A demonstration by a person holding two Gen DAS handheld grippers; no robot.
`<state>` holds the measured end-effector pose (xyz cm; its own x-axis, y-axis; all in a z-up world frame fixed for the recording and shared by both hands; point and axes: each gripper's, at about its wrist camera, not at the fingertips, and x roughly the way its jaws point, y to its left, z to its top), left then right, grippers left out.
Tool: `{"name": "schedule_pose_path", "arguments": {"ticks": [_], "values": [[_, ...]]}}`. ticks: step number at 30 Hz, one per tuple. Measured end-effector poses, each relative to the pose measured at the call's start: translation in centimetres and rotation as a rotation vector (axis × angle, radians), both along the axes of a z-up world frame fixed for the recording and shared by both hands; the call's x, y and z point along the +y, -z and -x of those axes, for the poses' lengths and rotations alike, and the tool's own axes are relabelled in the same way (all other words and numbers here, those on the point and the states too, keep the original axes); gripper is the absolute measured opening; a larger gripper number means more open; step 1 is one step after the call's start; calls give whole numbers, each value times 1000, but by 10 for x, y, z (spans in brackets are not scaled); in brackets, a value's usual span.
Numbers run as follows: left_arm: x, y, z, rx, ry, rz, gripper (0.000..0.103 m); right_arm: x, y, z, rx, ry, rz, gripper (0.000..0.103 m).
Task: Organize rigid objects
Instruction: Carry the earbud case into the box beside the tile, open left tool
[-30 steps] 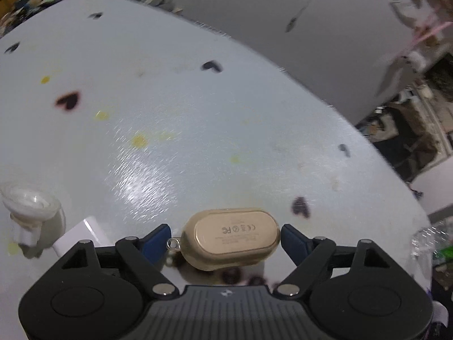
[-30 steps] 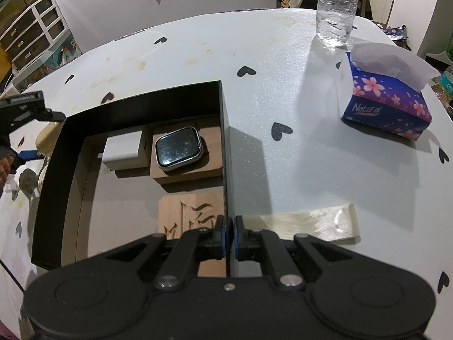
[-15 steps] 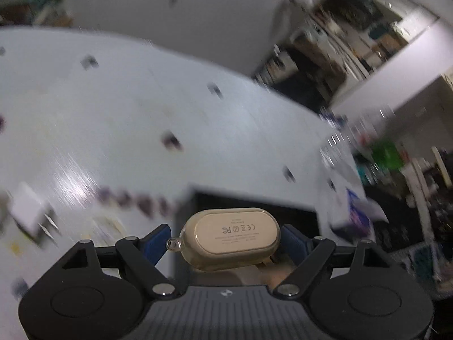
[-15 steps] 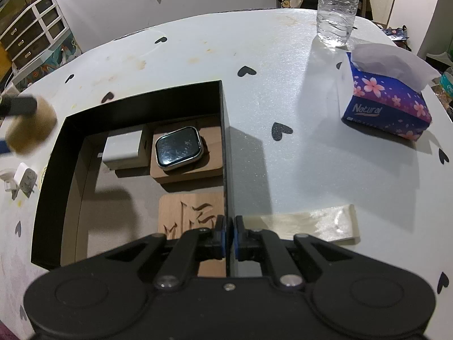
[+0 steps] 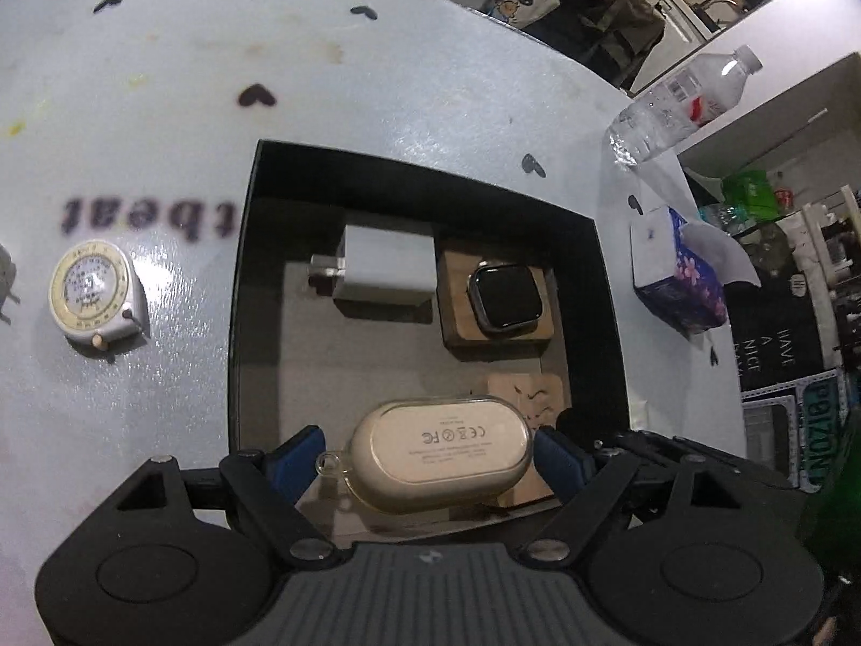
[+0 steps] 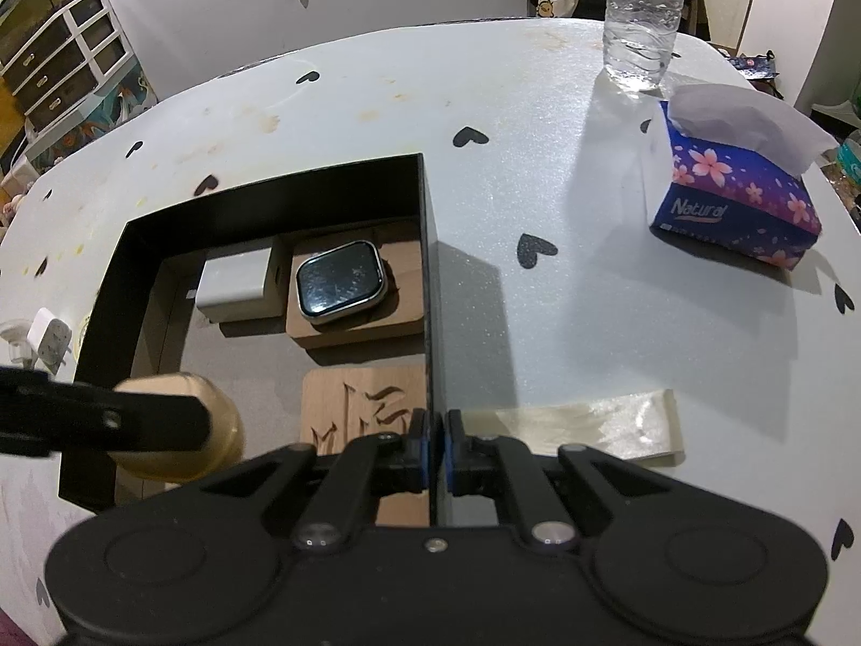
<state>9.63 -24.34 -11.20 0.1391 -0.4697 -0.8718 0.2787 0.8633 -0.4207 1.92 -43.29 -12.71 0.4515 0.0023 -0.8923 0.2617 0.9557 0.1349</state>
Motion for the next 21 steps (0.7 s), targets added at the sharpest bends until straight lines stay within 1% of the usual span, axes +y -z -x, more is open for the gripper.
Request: {"name": "schedule_pose_path", "arguments": {"ticks": [2, 5, 9, 12, 14, 17, 21], "values": [[-4, 1, 2, 3, 3, 0, 84, 0, 0, 0, 0, 0, -1, 6], [-12, 1, 5, -13, 20, -31, 84, 0, 0, 0, 0, 0, 1, 6], [-17, 3, 11, -2, 39, -50, 84, -1, 0, 0, 0, -1, -1, 6], [-17, 2, 14, 3, 30, -62, 85, -1, -1, 0, -1, 1, -4, 6], [-15, 3, 14, 5, 23, -70, 88, -1, -1, 0, -1, 1, -4, 6], [-12, 2, 14, 11, 6, -60, 91, -1, -1, 0, 0, -1, -1, 6], [-9, 1, 14, 24, -6, -45, 91, 0, -1, -1, 1, -1, 1, 6]]}}
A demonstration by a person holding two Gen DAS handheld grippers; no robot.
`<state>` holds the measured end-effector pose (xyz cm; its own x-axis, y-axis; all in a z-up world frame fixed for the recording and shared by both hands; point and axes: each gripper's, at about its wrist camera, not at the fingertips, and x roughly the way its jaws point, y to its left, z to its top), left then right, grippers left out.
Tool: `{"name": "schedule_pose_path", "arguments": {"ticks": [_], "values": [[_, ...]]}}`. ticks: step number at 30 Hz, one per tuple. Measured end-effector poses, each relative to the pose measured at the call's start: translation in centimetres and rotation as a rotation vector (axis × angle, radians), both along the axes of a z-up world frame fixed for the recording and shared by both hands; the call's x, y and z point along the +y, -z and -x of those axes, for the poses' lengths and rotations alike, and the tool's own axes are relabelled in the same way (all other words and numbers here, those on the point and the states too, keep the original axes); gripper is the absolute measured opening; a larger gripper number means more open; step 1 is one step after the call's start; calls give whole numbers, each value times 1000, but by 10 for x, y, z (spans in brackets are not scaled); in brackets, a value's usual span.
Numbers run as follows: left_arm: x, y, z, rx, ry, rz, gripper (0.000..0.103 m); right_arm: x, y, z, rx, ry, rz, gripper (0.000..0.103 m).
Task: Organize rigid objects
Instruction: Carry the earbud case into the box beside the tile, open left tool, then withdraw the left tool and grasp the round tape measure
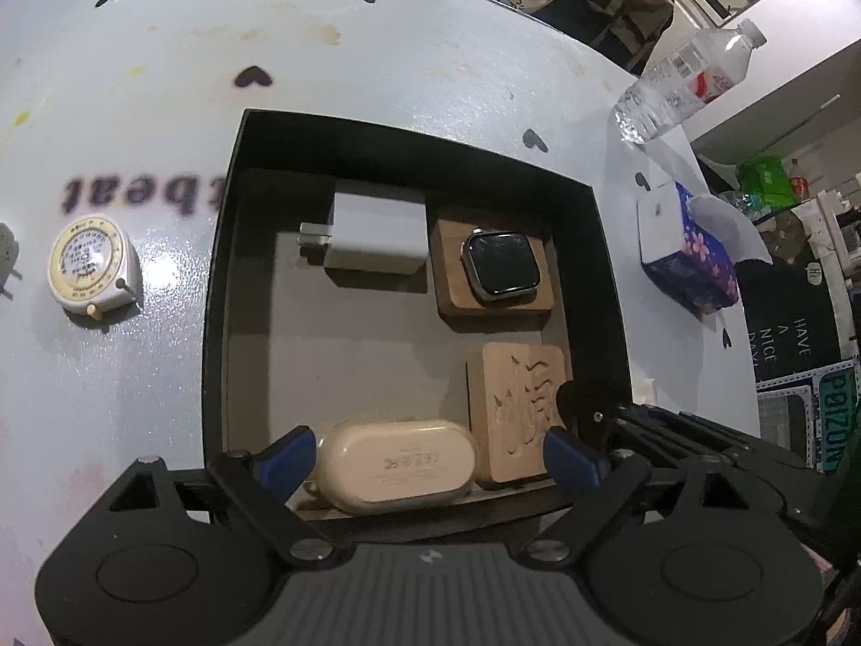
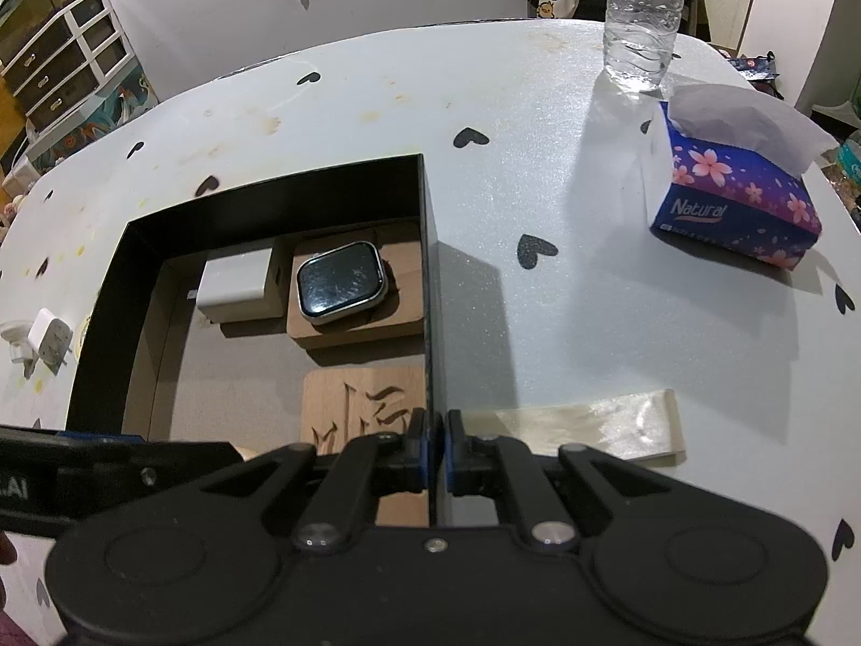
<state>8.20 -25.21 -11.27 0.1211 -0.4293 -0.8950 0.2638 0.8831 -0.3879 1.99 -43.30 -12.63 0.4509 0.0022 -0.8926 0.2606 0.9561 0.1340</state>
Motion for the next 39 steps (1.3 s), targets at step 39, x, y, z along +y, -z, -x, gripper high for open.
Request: {"name": "schedule_pose_path", "arguments": {"ticks": [39], "values": [[53, -58, 34, -313, 198, -46, 103, 0, 0, 0, 0, 0, 0, 6]]}}
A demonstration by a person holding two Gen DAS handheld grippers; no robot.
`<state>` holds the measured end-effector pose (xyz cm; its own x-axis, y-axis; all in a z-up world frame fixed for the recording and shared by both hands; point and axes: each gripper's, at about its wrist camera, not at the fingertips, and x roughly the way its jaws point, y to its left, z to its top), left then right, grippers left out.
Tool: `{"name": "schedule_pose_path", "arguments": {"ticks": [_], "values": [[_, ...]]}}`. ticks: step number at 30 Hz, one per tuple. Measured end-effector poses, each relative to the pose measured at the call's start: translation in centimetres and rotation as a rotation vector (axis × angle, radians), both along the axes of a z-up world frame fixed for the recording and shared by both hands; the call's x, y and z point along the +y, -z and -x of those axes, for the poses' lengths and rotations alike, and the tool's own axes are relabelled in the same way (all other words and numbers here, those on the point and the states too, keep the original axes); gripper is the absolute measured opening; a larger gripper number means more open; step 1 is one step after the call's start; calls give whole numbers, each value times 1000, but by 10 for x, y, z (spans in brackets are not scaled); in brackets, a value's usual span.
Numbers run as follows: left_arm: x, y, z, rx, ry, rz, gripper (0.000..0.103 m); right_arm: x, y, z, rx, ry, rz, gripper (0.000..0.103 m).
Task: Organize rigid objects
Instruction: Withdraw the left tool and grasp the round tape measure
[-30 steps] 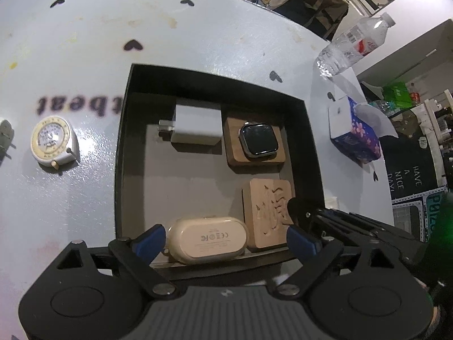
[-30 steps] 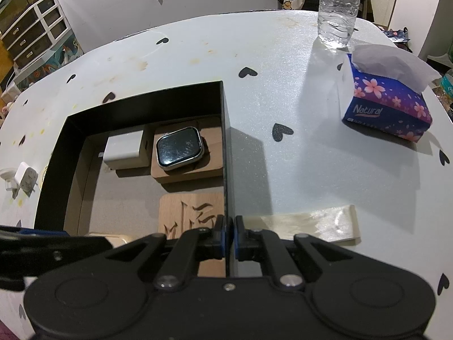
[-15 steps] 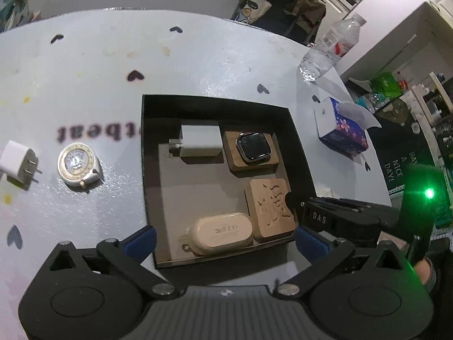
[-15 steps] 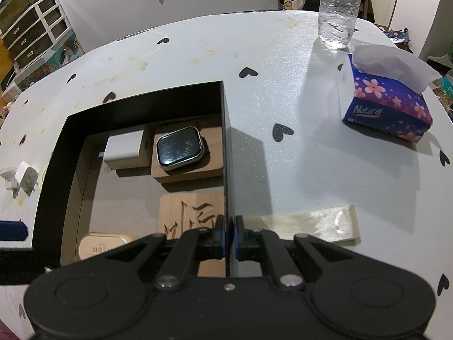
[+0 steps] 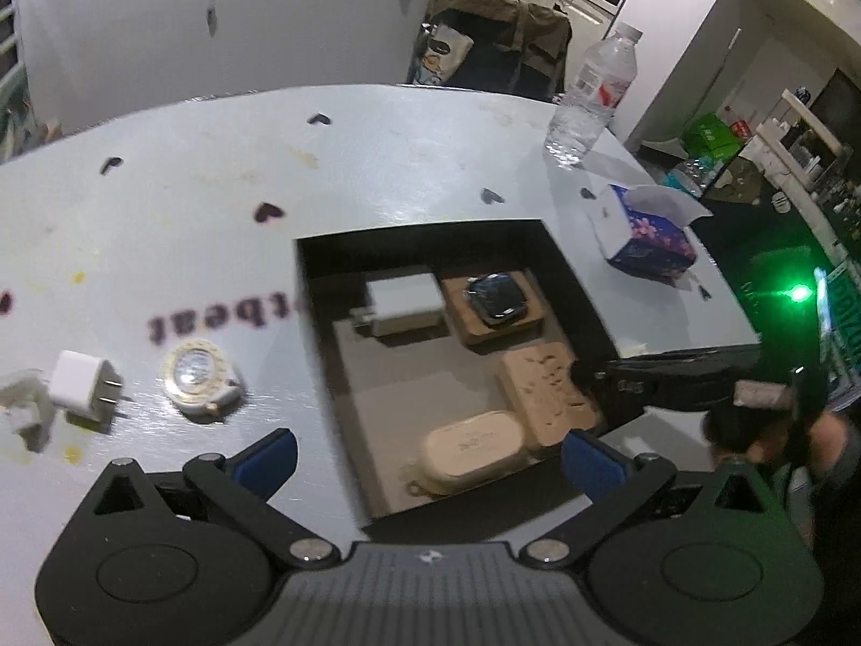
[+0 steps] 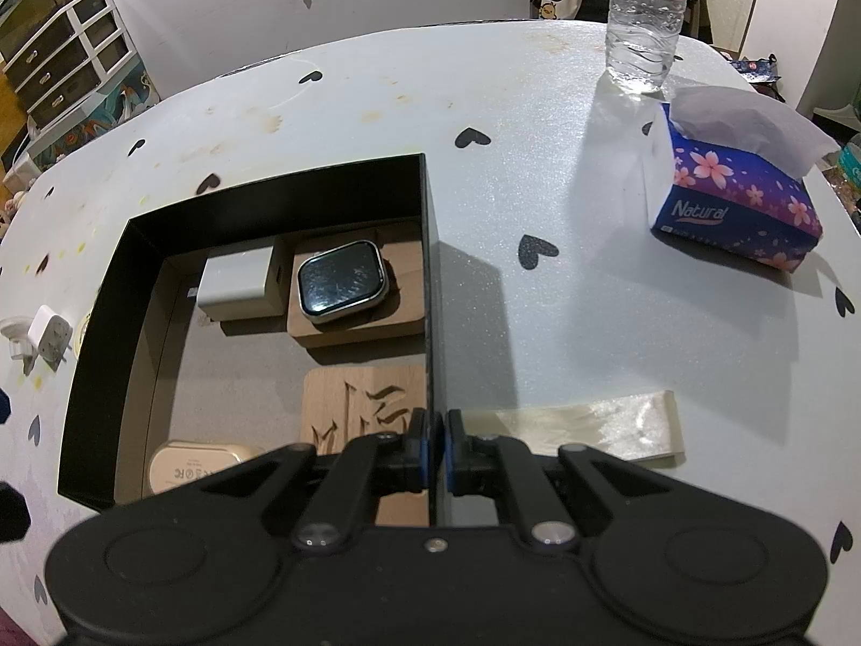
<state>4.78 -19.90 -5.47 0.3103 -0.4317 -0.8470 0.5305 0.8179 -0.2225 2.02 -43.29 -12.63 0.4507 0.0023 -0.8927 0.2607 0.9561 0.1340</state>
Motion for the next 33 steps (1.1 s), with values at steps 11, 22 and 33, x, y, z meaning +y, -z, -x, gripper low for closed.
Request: {"name": "schedule_pose_path", "arguments": {"ticks": [11, 22, 33], "values": [[53, 14, -17, -65, -131, -12, 103, 0, 0, 0, 1, -1, 2, 6], [66, 50, -45, -191, -56, -66, 93, 1, 0, 0, 1, 0, 1, 6], [53, 87, -74, -267, 1, -186, 79, 1, 0, 0, 1, 0, 3, 6]]}}
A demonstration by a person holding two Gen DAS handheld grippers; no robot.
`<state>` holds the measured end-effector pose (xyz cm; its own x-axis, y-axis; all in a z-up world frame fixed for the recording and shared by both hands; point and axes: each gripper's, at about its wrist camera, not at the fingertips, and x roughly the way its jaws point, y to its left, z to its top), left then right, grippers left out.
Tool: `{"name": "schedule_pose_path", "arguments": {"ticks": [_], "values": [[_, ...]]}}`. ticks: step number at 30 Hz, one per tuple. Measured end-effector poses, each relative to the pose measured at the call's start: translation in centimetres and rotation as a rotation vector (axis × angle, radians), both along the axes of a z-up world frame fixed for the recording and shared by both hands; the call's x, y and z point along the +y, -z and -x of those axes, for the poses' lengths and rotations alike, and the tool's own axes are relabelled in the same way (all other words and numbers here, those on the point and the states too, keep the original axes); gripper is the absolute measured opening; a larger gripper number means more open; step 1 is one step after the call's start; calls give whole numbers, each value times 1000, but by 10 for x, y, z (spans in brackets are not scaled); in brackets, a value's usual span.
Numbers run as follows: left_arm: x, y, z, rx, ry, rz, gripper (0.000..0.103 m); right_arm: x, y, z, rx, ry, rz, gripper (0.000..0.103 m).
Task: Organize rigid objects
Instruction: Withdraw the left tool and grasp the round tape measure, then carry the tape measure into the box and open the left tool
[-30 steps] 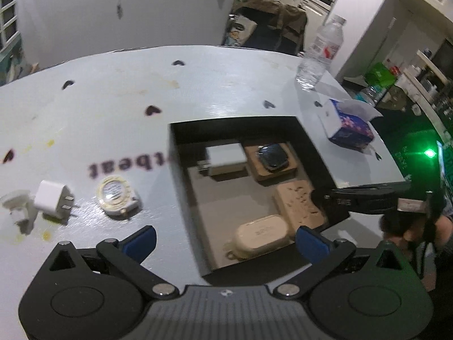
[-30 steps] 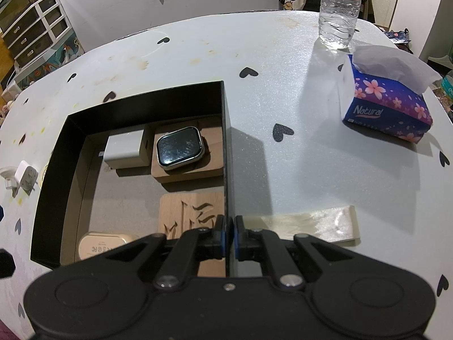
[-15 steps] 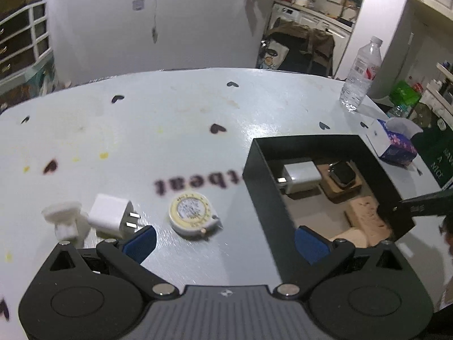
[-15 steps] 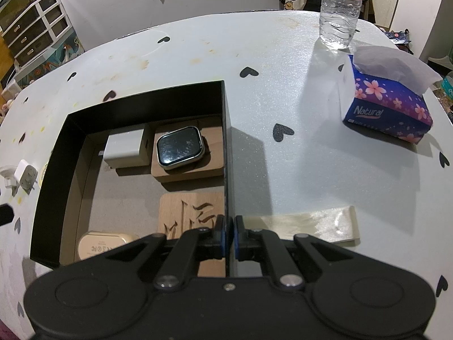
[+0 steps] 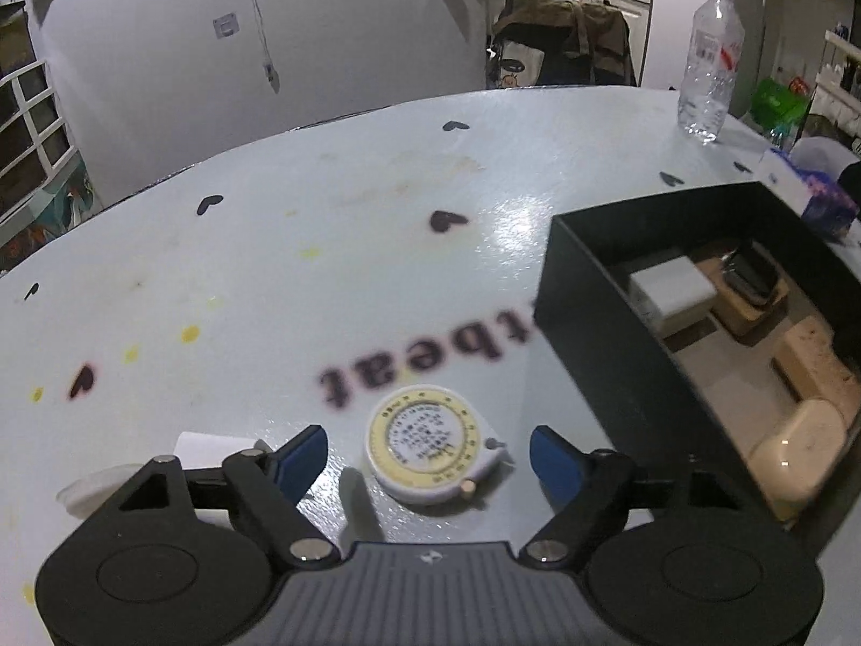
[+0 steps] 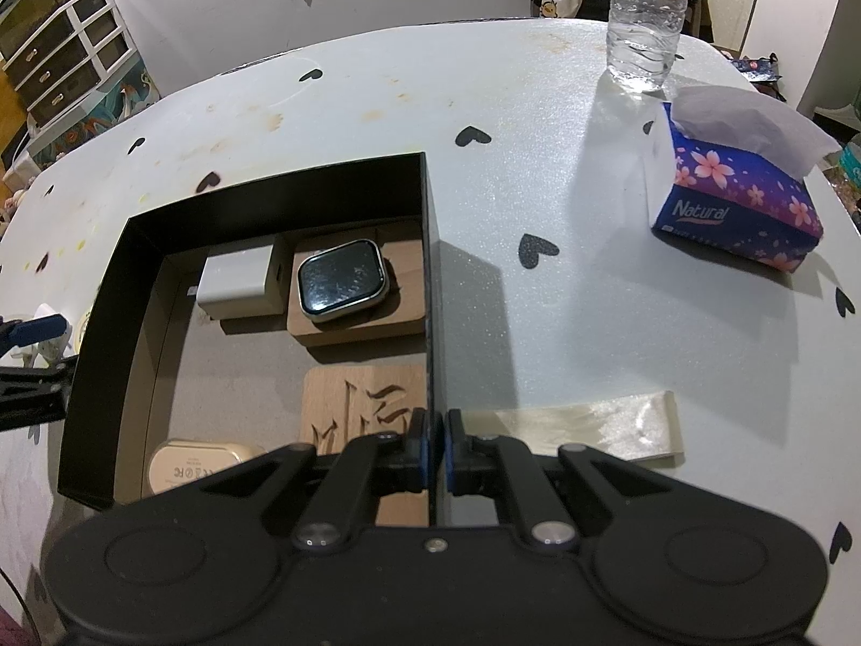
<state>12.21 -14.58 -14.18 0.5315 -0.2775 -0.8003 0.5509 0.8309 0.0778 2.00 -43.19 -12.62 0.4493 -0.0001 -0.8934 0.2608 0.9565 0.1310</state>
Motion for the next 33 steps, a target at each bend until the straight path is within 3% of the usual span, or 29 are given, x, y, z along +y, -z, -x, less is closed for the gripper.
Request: {"name": "schedule_pose_path", "arguments": {"ticks": [4, 11, 16, 20, 25, 28, 33], "values": [[0, 3, -3, 13, 15, -1, 60, 0, 1, 1, -1, 2, -3, 6], [3, 1, 1, 18, 2, 9, 60, 0, 0, 1, -1, 2, -3, 6], [4, -22, 12, 0, -4, 70, 60, 0, 0, 1, -1, -1, -3, 6], [-11, -58, 26, -31, 58, 146, 60, 0, 0, 1, -1, -1, -3, 6], [-50, -81, 37, -1, 171, 200, 60, -1, 0, 1, -1, -1, -4, 6], [-81, -75, 42, 41, 244, 182, 60, -1, 0, 1, -1, -1, -5, 6], [-128, -48, 42, 102, 345, 75, 60, 0, -1, 0, 0, -1, -2, 6]]}}
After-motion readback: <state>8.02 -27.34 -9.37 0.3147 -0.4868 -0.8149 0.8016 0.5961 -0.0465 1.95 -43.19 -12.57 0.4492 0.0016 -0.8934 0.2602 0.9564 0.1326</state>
